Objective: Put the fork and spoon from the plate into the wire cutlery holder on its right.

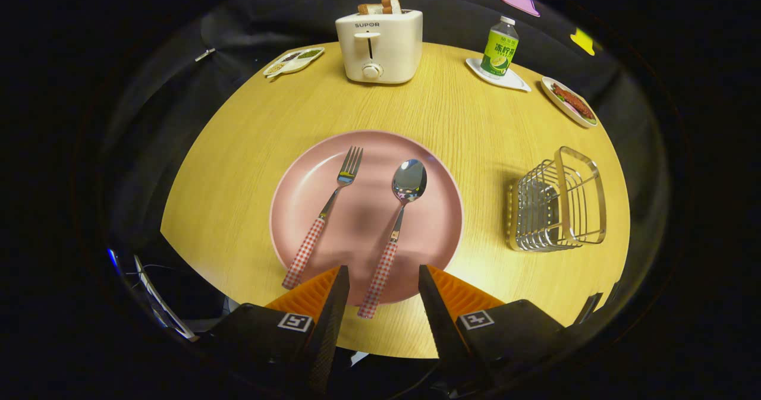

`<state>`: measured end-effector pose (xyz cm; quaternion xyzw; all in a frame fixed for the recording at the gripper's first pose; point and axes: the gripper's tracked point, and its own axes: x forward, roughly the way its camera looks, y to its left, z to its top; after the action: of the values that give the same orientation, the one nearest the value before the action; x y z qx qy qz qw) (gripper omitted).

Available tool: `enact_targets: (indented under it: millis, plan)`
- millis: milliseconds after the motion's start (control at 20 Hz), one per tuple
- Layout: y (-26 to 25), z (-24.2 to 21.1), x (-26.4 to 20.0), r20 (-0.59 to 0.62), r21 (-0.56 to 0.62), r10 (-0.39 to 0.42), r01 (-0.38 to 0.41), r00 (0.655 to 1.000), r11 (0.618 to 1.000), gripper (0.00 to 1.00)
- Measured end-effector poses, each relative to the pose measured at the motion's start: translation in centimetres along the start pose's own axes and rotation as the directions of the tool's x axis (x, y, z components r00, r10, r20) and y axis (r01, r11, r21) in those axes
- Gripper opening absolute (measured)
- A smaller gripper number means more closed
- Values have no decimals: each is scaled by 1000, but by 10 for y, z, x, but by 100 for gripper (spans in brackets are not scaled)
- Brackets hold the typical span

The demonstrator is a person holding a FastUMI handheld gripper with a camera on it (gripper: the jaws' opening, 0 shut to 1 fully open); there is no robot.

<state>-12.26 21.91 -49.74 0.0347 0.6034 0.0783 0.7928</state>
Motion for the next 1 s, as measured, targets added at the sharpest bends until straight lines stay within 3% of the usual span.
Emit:
enact_targets:
  millis: [100,200,300,400,500,800,1000]
  plan:
    - [0,0,10,-14,14,-22,22,1000,1000,71]
    - [-3,0,18,-38,24,-39,40,999,999,62]
    - [-5,-6,25,-75,30,-56,59,996,998,43]
    - [-7,-14,29,-119,39,-67,72,991,997,40]
    - [-14,-10,29,-115,44,-97,103,989,994,16]
    - [-10,2,2,-74,104,-37,44,997,994,13]
    - [-15,21,-48,-7,51,38,-38,999,998,13]
